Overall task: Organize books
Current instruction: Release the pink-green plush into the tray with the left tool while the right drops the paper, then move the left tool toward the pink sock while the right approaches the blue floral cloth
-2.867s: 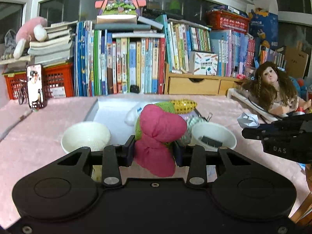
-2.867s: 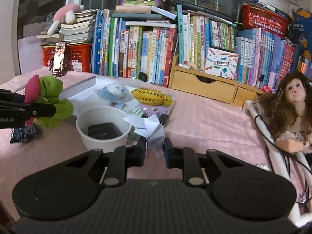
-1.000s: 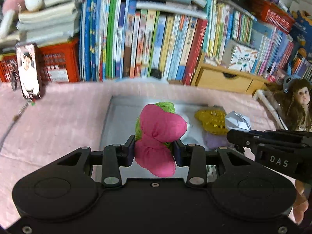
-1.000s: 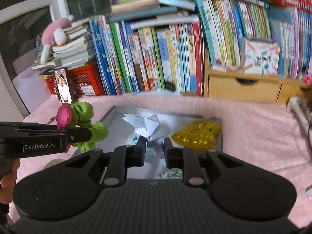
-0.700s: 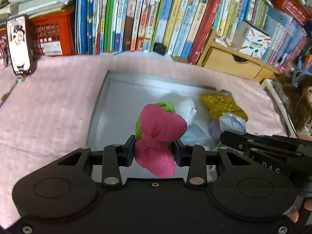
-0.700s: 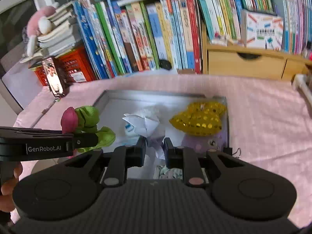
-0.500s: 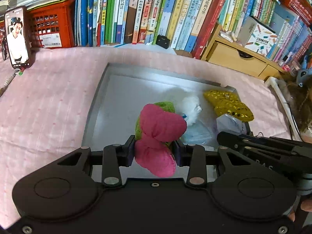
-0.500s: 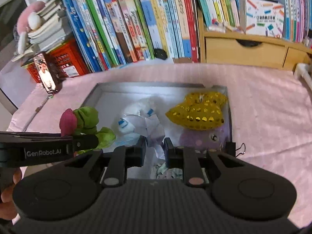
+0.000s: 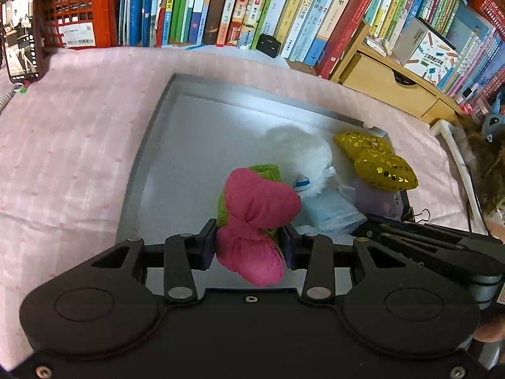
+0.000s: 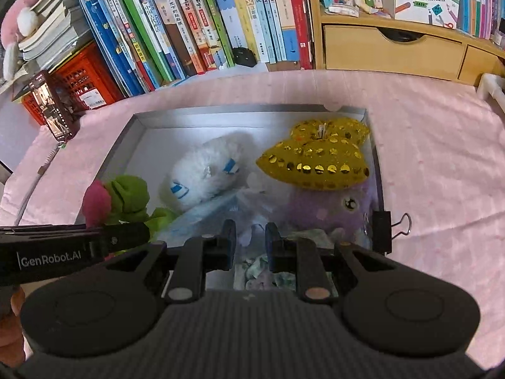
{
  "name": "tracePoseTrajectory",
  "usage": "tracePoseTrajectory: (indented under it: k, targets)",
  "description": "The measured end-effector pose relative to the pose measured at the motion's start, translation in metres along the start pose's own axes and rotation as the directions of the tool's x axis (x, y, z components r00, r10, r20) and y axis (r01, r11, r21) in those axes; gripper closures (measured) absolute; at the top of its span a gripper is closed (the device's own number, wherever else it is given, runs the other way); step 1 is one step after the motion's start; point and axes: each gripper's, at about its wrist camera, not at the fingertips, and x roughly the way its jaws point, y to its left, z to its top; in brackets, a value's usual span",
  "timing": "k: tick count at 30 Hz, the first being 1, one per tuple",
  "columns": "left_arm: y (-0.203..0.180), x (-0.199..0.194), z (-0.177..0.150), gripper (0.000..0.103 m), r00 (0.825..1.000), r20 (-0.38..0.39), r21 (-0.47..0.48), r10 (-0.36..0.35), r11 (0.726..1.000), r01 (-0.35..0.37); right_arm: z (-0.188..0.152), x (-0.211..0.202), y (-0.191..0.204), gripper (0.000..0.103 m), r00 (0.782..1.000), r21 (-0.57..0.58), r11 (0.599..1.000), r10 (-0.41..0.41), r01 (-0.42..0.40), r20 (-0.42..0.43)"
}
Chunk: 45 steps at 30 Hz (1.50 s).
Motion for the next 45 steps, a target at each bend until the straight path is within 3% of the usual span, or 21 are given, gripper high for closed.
tracePoseTrajectory:
  k: [4, 11, 20, 33, 45]
  targets:
    - [0.001, -0.001, 0.000, 0.060, 1.000, 0.004, -0.001, -0.012, 1.000, 0.012, 0.000, 0.000, -0.001, 0.073, 1.000, 0.001, 1.000, 0.001, -0.001, 0.003]
    - [0.003, -0.009, -0.003, 0.047, 0.999, 0.020, 0.006, -0.028, 1.000, 0.028, -0.002, -0.006, 0.001, 0.057, 1.000, -0.011, 1.000, 0.005, -0.005, 0.016]
    - [0.003, -0.028, -0.009, 0.032, 0.997, 0.058, 0.027, -0.044, 0.999, 0.042, -0.005, -0.024, 0.006, 0.051, 0.998, -0.031, 1.000, -0.001, 0.003, 0.057]
    - [-0.001, -0.061, -0.025, 0.027, 0.991, 0.110, 0.077, -0.072, 0.995, 0.063, -0.017, -0.057, 0.018, 0.042, 0.990, -0.082, 0.996, -0.007, 0.019, 0.144]
    - [-0.003, -0.099, -0.051, 0.025, 0.975, 0.207, 0.160, -0.075, 0.986, 0.042, -0.042, -0.090, 0.038, 0.039, 0.968, -0.183, 0.980, -0.026, 0.074, 0.251]
